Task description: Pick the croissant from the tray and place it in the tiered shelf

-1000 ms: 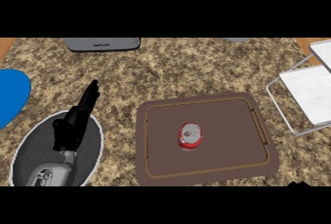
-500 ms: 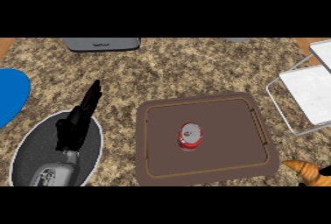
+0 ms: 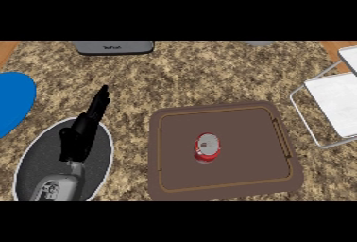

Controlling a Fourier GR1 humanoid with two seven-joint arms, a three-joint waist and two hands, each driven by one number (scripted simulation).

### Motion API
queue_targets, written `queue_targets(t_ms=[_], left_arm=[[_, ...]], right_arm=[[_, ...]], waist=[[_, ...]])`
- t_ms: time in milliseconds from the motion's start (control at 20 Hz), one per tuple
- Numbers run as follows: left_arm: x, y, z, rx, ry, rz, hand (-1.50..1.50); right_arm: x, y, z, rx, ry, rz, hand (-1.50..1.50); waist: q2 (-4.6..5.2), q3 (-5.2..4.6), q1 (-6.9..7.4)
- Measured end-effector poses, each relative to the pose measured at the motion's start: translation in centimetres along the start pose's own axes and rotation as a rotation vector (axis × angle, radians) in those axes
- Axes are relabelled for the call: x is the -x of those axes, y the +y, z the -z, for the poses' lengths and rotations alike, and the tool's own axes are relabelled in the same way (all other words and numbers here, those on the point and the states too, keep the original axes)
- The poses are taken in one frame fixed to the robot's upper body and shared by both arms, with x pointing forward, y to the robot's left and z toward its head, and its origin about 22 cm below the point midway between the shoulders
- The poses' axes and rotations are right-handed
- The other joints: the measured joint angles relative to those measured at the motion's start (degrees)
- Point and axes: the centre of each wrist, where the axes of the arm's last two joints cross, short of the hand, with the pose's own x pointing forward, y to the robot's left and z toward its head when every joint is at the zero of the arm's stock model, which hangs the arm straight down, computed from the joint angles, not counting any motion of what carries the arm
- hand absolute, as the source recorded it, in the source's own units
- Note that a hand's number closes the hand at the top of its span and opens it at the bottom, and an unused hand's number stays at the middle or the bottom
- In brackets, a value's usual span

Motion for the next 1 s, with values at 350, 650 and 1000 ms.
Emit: queue_targets(t_ms=[350,650,1000], left_arm=[[-0.4,-0.7,0.3,0.019,-0.002,-0.008,0.0],[0.0,-0.9,0.3,0.027,-0.005,-0.007,0.0],[0.2,-1.8,0.4,0.033,-0.014,-0.009,0.0]], right_arm=[[-1.9,-7.0,4.0,0.097,-0.002,0.105,1.5],[-2.1,-11.6,7.2,0.141,-0.026,0.108,1.5],[-1.6,-11.4,9.8,0.179,-0.057,0.04,1.5]], waist=[[0.15,0.09,0.75],[0.45,0.17,1.52],[0.61,0.19,1.96]])
